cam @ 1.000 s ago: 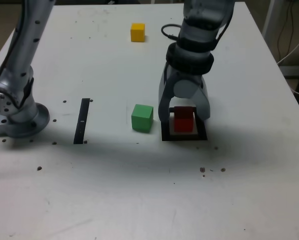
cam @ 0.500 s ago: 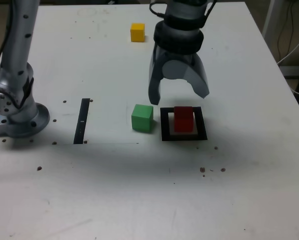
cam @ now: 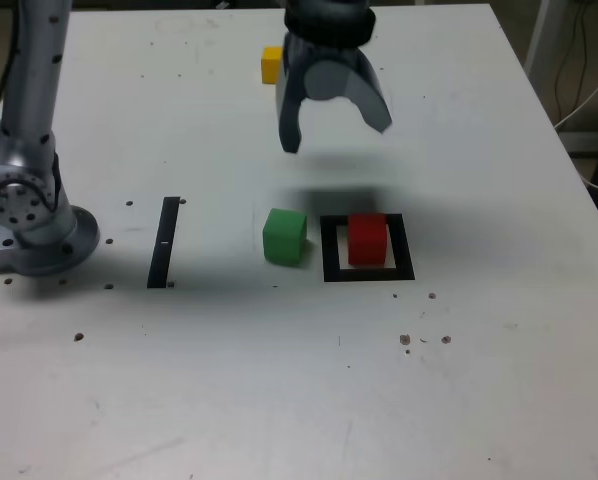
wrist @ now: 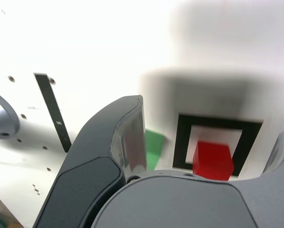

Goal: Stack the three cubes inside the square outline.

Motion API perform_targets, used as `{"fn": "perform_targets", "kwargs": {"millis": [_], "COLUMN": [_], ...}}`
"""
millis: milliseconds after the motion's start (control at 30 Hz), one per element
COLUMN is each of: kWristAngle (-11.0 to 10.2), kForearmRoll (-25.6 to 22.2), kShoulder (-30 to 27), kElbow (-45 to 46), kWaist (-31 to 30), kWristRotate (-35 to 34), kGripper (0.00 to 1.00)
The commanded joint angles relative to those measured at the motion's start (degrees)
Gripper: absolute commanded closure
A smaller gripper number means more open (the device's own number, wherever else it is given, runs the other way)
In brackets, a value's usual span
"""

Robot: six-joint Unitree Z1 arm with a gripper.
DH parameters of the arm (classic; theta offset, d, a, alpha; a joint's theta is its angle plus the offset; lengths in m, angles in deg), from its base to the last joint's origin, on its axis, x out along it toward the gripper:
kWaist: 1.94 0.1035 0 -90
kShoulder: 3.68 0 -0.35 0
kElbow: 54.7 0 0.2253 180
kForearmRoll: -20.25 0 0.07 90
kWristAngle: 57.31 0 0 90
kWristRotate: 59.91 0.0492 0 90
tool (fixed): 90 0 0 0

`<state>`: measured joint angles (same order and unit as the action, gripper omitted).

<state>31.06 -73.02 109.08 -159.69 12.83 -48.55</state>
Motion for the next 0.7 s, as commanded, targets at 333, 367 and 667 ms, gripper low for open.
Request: {"fn": "perform_targets", "kwargs": {"millis": [333, 367, 667], "kWristAngle": [-1.4, -1.6, -2.6], "kForearmRoll": [-0.4, -0.4, -2.4], "kShoulder": [2.0, 2.4, 7.0], "kElbow": [-2.5, -2.8, -9.3], "kWaist": [12.9, 14.1, 22.3], "kWristRotate": [7.8, 8.5, 16.0], "kGripper": [0.02, 0.02, 0.02]}}
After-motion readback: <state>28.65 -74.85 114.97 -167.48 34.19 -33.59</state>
